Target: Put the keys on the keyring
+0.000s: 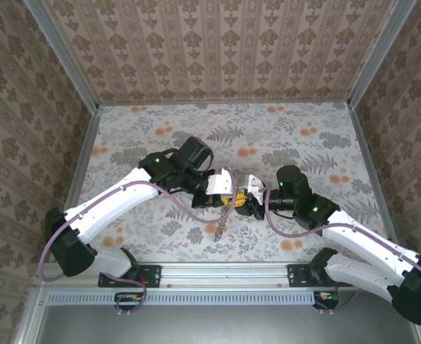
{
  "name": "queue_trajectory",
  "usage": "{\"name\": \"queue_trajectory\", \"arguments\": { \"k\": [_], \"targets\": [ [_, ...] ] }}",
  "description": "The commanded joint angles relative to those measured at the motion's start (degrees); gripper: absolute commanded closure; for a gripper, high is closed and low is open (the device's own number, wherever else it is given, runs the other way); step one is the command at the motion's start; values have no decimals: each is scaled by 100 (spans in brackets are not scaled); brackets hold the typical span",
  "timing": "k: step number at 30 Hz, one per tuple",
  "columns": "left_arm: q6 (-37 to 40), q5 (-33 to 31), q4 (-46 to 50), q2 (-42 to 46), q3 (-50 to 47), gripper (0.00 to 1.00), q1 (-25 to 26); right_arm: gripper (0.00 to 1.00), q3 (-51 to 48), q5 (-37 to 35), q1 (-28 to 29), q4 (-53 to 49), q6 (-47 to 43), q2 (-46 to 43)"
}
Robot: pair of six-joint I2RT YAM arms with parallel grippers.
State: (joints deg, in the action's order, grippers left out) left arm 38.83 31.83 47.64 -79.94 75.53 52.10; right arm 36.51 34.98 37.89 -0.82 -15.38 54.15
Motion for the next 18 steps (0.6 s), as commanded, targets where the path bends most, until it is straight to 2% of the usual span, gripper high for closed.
{"name": "queue_trajectory", "arguments": {
  "k": [1, 3, 5, 7, 15, 18],
  "targets": [
    [13, 200, -234, 49, 215, 100, 60, 79, -41, 234, 8, 263, 124, 92],
    [-34, 219, -284, 58, 225, 100, 55, 84, -47, 300, 8, 283, 156, 130],
    [-69, 269, -332, 82, 225, 100, 58, 94, -69, 330, 8, 370, 196, 148],
    [-81, 286, -355, 108, 210, 100, 57, 100, -146, 325, 8, 574, 282, 119],
    [-289, 324, -633, 449, -298, 96, -168, 100, -766, 69, -164, 2055, 1102, -234],
    [-350, 449, -667, 573, -447, 100, -276, 100, -864, 69, -194, 2155, 1090, -290]
  ]
}}
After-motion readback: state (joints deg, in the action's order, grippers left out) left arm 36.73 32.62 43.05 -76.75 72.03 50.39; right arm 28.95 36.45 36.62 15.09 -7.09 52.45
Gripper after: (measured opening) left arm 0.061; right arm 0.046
